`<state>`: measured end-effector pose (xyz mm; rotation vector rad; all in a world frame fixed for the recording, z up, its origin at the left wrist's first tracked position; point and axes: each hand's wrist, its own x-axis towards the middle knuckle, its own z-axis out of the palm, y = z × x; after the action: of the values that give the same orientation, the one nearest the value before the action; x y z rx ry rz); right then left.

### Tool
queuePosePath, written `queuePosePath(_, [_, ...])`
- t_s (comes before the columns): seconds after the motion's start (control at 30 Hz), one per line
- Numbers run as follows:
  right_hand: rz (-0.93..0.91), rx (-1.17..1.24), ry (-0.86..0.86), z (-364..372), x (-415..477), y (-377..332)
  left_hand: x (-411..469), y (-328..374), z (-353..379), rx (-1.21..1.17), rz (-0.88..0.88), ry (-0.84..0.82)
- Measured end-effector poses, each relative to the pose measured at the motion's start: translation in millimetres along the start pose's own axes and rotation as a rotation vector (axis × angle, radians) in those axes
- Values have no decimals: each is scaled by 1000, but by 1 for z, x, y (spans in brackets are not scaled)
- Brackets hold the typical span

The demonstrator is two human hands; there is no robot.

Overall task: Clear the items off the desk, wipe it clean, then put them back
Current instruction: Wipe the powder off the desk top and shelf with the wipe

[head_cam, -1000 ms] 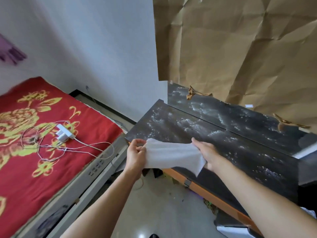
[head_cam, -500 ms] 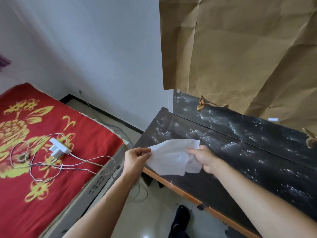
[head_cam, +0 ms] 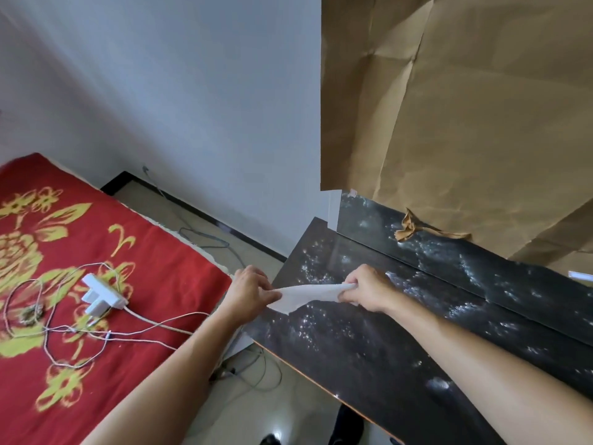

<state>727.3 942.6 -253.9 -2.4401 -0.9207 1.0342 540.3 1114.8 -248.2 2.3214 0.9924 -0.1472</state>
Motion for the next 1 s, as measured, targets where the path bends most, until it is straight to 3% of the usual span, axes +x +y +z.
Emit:
queuePosePath(0.07, [-27,136,46,0,11,4,10,-14,-7,-217,-69,-72])
queuePosePath(0.17, [-48,453,232,7,17,-4,21,-22,-6,-551,-222,-47])
queuePosePath(0.23, [-39,535,337,16,21,-17,30,-21,1,-705,-292,-71])
queuePosePath(0.37, [71,567,485,27,32,-44,46,-11,14,-1018,-409,-304])
queuePosePath(0.53, [124,418,620,13,63,-64,100,1,18,-1195,-367,-383])
queuePosePath(0.6, [151,316,664,8,83,-72,121,0,20,-1198,-334,-460])
queuePosePath(0.7, [144,106,653,17,109,-77,146,-25,36,-934,-265,-462])
queuePosePath(0.8, [132,-34,355,50,128,-73,150,-76,49,-685,-335,-289])
queuePosePath(0.87, [163,-79,251,69,138,-69,143,-117,57,-618,-402,-252])
queuePosePath(1.0, [80,-261,324,81,156,-58,122,-166,83,-592,-470,-296])
